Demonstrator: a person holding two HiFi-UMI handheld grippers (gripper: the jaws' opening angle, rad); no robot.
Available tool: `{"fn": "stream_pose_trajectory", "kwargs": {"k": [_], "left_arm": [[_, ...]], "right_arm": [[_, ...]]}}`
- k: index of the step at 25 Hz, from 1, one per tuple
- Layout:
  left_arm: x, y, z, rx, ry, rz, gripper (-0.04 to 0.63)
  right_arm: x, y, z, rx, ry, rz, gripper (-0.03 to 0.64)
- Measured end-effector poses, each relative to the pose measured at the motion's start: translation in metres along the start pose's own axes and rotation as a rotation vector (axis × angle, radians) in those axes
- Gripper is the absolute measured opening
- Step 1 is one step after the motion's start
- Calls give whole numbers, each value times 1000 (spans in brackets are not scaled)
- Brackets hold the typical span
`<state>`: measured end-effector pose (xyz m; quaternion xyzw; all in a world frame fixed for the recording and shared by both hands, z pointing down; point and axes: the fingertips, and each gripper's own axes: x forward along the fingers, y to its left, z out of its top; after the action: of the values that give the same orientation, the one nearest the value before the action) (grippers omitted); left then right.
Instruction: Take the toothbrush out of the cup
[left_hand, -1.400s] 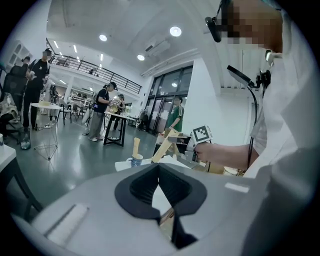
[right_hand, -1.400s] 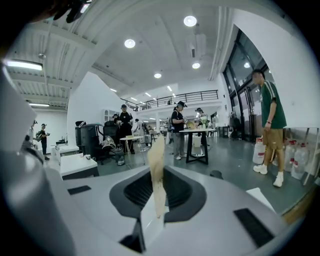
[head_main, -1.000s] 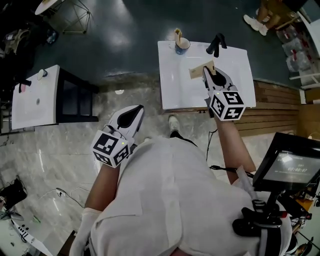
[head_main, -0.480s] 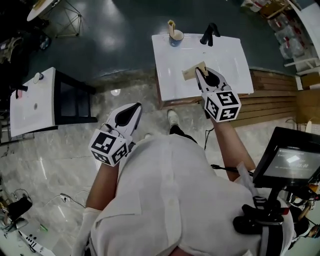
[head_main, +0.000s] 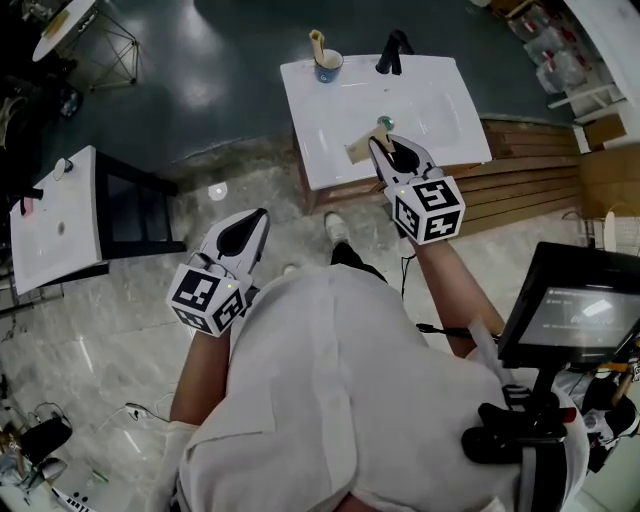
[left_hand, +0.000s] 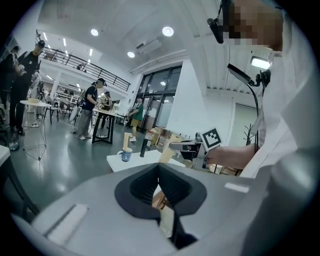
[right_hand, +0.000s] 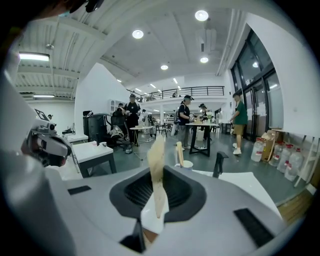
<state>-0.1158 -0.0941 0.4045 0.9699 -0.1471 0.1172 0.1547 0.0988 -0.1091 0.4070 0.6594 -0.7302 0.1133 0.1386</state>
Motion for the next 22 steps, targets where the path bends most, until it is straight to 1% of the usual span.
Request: {"fn": "stream_pose_trajectory", "kwargs": {"k": [4,14,17,22], "left_arm": [[-7,-6,-5,3,9,-18,7],[-13,-27,-33,-7,48,-93,6],[-10,-30,-37,-10,57,-104,6],[10,-32,-35,-13,80,-113,7]], "right_arm": [[-14,10,-7,2,9,-10,41],[-51,24,-22,22,28,-50,40],[-56,26,-27,15,40,-50,40],[-58,15,-32,46,38,-43,40]]}}
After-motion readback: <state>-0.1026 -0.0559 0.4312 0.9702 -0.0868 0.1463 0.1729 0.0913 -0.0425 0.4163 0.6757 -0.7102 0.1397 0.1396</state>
